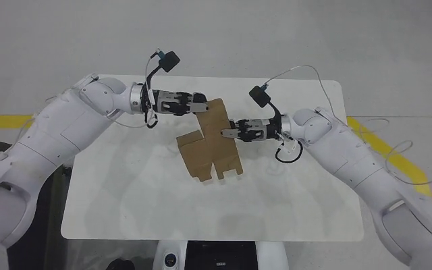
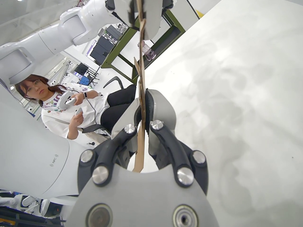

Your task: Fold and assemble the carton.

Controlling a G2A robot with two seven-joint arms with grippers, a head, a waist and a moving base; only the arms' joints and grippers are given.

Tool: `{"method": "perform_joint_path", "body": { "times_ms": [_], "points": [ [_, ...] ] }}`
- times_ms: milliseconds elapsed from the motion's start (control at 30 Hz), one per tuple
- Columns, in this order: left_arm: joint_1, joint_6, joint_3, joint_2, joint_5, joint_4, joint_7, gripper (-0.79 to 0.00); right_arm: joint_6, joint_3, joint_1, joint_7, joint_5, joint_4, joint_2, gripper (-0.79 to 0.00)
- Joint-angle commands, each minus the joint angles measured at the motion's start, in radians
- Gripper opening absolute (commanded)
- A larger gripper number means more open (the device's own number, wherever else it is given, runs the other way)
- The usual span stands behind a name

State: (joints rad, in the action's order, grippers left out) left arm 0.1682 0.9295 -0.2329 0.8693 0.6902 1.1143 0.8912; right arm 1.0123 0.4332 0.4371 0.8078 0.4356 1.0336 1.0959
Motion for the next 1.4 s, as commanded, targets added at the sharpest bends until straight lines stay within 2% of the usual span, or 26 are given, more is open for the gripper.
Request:
{"method": "perform_joint_path", "body": {
  "times_ms": [0, 333, 533, 833, 1233, 1267, 1300, 1333, 1367],
  "points": [
    [-0.001, 0.011, -0.005, -0.005, 0.041, -0.019, -0.011, 0.000, 0.000, 0.003, 0.005, 0.000, 0.043, -0.007, -0.001, -0.785],
    [0.009, 0.071, -0.039, -0.030, 0.044, -0.113, -0.071, 0.000, -0.029, 0.040, 0.004, 0.027, 0.261, -0.128, 0.004, -0.785],
    [0.038, 0.083, -0.046, -0.030, 0.007, -0.124, -0.083, 0.000, -0.079, 0.087, 0.001, 0.002, 0.324, -0.176, 0.018, -0.785],
    [0.081, 0.056, -0.035, -0.016, 0.042, -0.095, -0.057, 0.000, -0.104, 0.135, 0.015, -0.075, 0.311, -0.199, 0.044, -0.785],
    [0.101, -0.015, -0.054, 0.026, 0.102, -0.104, 0.015, 0.000, -0.112, 0.174, 0.041, -0.123, 0.272, -0.215, 0.081, -0.785],
    [0.102, -0.018, -0.057, 0.029, 0.100, -0.104, 0.017, -0.025, -0.112, 0.178, 0.042, -0.124, 0.268, -0.217, 0.083, -0.785],
    [0.104, -0.020, -0.060, 0.032, 0.099, -0.104, 0.020, -0.139, -0.112, 0.181, 0.043, -0.125, 0.264, -0.219, 0.086, -0.785],
    [0.106, -0.024, -0.062, 0.034, 0.099, -0.104, 0.024, -0.265, -0.113, 0.185, 0.045, -0.126, 0.261, -0.221, 0.088, -0.785],
    [0.108, -0.028, -0.065, 0.036, 0.100, -0.105, 0.028, -0.471, -0.114, 0.189, 0.046, -0.125, 0.257, -0.223, 0.090, -0.785]
  ]
}}
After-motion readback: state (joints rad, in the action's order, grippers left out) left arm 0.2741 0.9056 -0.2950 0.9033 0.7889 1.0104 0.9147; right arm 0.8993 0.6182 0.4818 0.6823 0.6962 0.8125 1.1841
